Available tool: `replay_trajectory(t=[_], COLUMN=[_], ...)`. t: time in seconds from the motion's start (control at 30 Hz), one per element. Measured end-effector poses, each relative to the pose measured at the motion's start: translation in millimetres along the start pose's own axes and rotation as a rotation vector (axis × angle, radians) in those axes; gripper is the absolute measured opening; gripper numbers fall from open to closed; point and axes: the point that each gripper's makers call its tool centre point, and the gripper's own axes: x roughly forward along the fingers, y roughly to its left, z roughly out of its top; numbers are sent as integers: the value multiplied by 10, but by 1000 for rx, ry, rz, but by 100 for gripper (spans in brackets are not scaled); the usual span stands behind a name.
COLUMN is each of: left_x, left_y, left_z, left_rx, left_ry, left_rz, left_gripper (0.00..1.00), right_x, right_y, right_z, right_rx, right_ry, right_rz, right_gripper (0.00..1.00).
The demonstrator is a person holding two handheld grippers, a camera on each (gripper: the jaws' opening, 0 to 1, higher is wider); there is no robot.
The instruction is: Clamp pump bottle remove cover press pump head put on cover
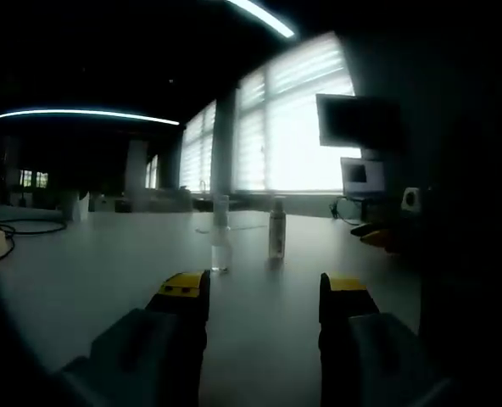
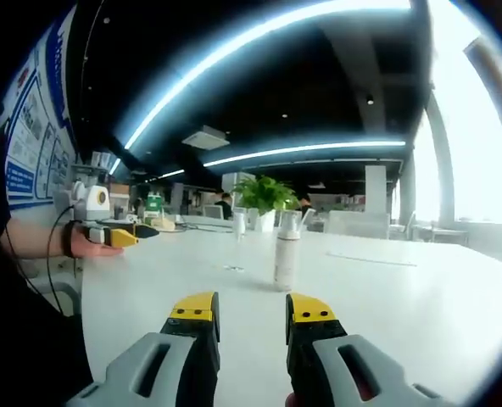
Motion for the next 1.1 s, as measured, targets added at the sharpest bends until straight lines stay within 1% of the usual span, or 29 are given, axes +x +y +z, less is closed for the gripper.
replay_trajectory(t=[0.93, 1.1], left_x=[-7, -24], left_y=[14, 26], left_z=[13, 55], left_rx=[0, -21], left_ry=[-7, -30], left_rz=[6, 9], left_gripper=[43, 43], right_x=[5, 5], right_y=[-8, -7], right_z=[-6, -10], right_rx=[-2, -3], right_ry=[0, 3], right_rz=[1, 0], right_gripper=[25, 25])
